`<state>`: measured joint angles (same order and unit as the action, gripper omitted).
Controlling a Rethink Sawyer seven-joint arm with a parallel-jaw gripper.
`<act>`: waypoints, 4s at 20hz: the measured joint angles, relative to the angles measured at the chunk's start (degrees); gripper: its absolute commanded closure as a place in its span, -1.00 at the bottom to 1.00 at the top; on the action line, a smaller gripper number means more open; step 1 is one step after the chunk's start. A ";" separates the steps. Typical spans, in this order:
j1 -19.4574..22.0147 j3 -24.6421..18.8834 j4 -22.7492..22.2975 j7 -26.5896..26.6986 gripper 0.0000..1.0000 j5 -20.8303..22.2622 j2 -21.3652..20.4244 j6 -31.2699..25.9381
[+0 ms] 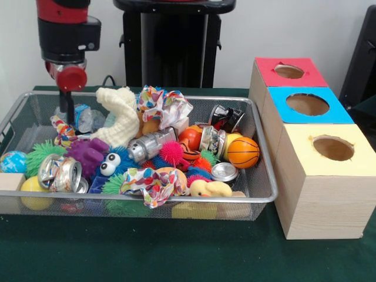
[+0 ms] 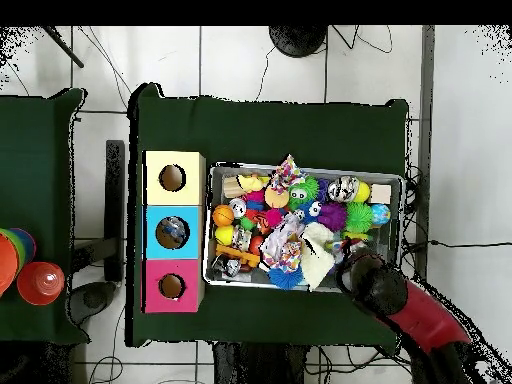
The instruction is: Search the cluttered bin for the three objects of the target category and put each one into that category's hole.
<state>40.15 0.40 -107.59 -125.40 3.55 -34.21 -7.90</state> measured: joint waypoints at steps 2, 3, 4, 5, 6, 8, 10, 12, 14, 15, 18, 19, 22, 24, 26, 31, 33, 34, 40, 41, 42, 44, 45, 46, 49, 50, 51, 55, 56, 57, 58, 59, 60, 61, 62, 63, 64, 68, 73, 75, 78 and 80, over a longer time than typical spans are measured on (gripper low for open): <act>-0.77 0.21 0.01 0.00 -1.00 -1.77 0.93 -1.05; -1.28 0.41 0.01 0.00 -1.00 -2.73 1.31 -1.87; -2.06 0.79 0.04 0.00 -1.00 -4.01 1.77 -3.21; -2.60 1.07 0.07 0.00 -1.00 -4.78 2.07 -4.20; -3.40 1.51 0.17 0.00 -1.00 -5.86 2.49 -5.66; -6.38 3.37 1.08 0.00 -1.00 -8.90 4.39 -12.07; -8.68 5.27 2.83 0.00 -1.00 -10.35 6.66 -17.43; -10.83 7.40 5.40 0.00 -1.00 -11.27 9.26 -22.20; -12.39 9.24 8.27 0.00 -1.00 -11.62 11.42 -25.26; -13.10 10.16 10.05 0.00 -1.00 -11.69 12.52 -26.42; -14.42 12.29 14.07 0.00 -1.00 -11.67 15.41 -27.64; -14.68 12.84 14.92 0.00 -1.00 -11.71 16.07 -28.13; -15.43 15.19 17.50 0.00 -1.00 -12.00 17.43 -29.58; -15.49 15.80 17.77 0.00 -1.00 -11.98 17.63 -29.22; -15.55 16.41 18.04 0.00 -1.00 -11.96 17.83 -28.86; -15.68 18.22 17.99 0.00 -1.00 -12.73 17.90 -24.14; -15.82 18.77 17.94 0.00 -1.00 -13.23 17.95 -22.43; -15.97 19.06 17.85 0.00 -1.00 -13.64 17.96 -21.51; -17.63 20.16 16.54 -0.02 -1.00 -16.28 17.87 -20.18; -17.73 20.16 16.45 -0.02 -1.00 -16.45 17.85 -20.18; -17.98 20.16 16.03 -0.04 -1.00 -17.03 17.69 -20.13; -18.03 20.16 15.34 -0.04 -1.00 -17.52 17.32 -19.72; -18.03 20.17 15.06 -0.04 -1.00 -17.65 17.17 -19.55; -18.05 20.16 14.50 -0.04 -1.00 -17.87 16.87 -19.25; -18.13 20.20 12.64 -0.04 -1.00 -18.20 15.65 -18.72; -18.21 20.23 12.20 -0.04 -1.00 -18.22 15.30 -18.72; -18.35 20.26 11.54 -0.04 -1.00 -18.22 14.76 -18.72; -18.85 20.29 9.15 -0.04 -1.00 -18.22 12.64 -18.72; -19.03 20.34 8.45 -0.04 -1.00 -18.22 11.94 -18.72; -19.12 20.35 8.07 -0.04 -1.00 -18.22 11.58 -18.70; -19.23 20.34 7.56 -0.04 -1.00 -18.22 11.13 -18.58; -19.25 20.34 7.11 -0.04 -1.00 -18.22 10.79 -18.32; -19.24 20.35 6.91 -0.04 -1.00 -18.23 10.66 -18.12; -19.22 20.35 6.65 -0.04 -1.00 -18.24 10.53 -17.78; -19.19 20.35 6.24 -0.04 -1.00 -18.38 10.47 -17.03; -19.15 20.34 6.06 -0.04 -1.00 -18.46 10.51 -16.51; -19.07 20.35 5.92 -0.04 -1.00 -18.59 10.66 -15.73; -18.47 20.34 5.89 -0.04 -1.00 -18.63 12.01 -11.99; -18.40 20.56 5.99 -0.02 -1.00 -18.66 13.87 -8.50; -18.80 20.88 6.01 -0.04 -1.00 -18.65 14.42 -7.28; -19.58 21.55 6.06 -0.04 -1.00 -18.70 14.90 -6.20; -20.34 22.18 6.05 -0.04 -1.00 -18.79 15.09 -5.97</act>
<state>19.82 22.59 -101.54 -125.44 -15.24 -19.11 -13.87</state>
